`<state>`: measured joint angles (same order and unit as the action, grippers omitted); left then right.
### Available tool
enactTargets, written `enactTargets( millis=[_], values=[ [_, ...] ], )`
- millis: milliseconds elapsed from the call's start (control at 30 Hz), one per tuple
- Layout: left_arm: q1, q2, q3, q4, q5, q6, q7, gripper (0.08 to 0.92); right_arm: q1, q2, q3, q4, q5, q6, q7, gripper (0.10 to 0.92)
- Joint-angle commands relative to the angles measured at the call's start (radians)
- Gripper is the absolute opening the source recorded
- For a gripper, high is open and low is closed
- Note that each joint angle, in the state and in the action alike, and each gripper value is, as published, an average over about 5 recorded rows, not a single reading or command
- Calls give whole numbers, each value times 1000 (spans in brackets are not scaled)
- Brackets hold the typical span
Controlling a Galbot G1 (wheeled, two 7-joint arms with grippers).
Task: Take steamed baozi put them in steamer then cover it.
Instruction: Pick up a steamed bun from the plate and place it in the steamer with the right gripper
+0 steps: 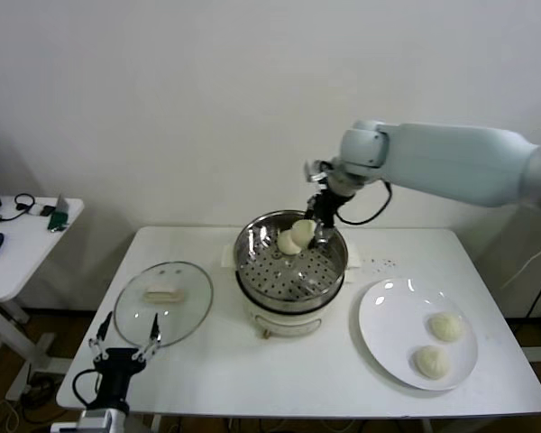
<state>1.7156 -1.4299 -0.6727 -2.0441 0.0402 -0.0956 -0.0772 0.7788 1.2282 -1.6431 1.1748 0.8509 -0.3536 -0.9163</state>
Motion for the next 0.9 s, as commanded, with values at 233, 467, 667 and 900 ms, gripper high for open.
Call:
enactTargets(
  millis=[233, 467, 667, 900],
  values=[
    [17, 6, -12, 5, -12, -8, 0, 823, -171, 203, 29, -167, -56, -5, 7, 696],
    [16, 12, -17, 10, -20, -10, -1, 823, -195, 207, 29, -185, -96, -3, 2, 700],
    [10, 11, -14, 10, -19, -6, -1, 823, -201, 203, 36, -186, -113, -8, 9, 783],
    [11, 11, -15, 9, -18, -6, -2, 823, -163, 170, 48, -159, -111, -8, -5, 822]
  ],
)
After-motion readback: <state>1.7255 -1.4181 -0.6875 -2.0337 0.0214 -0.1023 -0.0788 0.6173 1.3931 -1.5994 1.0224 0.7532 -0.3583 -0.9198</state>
